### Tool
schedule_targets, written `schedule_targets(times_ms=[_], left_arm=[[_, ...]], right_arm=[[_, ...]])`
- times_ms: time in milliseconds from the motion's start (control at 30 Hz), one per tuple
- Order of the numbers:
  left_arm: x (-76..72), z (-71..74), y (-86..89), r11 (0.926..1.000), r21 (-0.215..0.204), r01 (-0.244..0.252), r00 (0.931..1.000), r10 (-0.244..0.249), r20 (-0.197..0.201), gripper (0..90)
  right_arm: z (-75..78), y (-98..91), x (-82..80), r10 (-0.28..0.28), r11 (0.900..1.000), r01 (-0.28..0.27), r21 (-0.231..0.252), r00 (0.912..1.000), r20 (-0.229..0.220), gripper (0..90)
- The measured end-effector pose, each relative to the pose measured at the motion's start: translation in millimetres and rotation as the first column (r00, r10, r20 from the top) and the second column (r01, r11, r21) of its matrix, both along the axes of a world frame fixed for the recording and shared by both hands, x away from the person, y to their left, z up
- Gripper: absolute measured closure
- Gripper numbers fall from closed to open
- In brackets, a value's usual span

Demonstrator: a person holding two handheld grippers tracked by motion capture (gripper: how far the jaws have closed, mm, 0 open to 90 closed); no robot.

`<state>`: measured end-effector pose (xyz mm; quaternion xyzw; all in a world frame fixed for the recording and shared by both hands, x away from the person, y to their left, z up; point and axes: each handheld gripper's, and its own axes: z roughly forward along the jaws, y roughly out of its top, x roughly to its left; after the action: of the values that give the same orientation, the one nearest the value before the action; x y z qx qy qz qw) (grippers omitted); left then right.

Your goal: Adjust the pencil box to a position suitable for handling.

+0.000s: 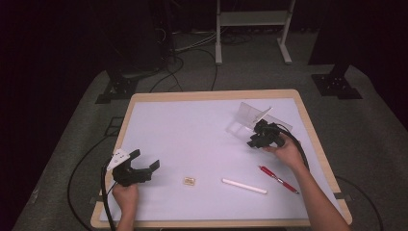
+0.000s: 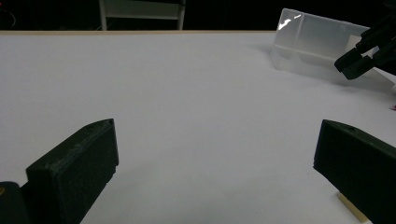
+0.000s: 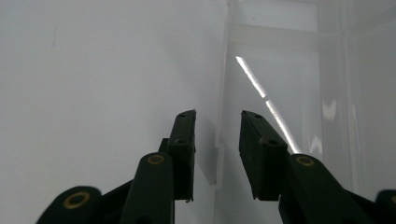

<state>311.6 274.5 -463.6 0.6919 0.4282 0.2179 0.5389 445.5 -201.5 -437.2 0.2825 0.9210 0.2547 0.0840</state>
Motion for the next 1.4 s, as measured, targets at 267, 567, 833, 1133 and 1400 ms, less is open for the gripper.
schedule_targets(times_ms=[267,567,833,1133,1400], left_arm=[[0.2,0.0,0.3,1.0000,-0.001,0.000,1.0000,0.000,0.001,0.0],[0.2,0.0,0.5,1.0000,-0.001,-0.001,1.0000,0.001,0.000,0.0],[0.2,-0.1,0.5,1.0000,-0.002,-0.002,1.0000,0.002,-0.001,0.0],[0.2,-0.1,0.6,1.0000,-0.004,-0.001,1.0000,0.001,-0.001,0.0],[0.4,-0.2,0.7,1.0000,-0.004,-0.003,1.0000,0.003,-0.001,0.0]], right_arm=[[-5.0,1.6,1.2,0.005,0.9994,-0.005,-0.034,1.0000,-0.007,73.3],[-9.5,3.3,2.5,0.037,0.9978,-0.038,-0.055,0.9993,-0.009,79.8],[-9.7,4.8,0.8,0.063,0.9941,-0.061,-0.090,0.9977,0.023,85.3],[-7.7,7.2,-2.0,0.084,0.9906,-0.079,-0.111,0.9954,0.044,85.8],[-1.0,6.4,-4.9,0.095,0.9892,-0.086,-0.119,0.9929,0.072,85.8]])
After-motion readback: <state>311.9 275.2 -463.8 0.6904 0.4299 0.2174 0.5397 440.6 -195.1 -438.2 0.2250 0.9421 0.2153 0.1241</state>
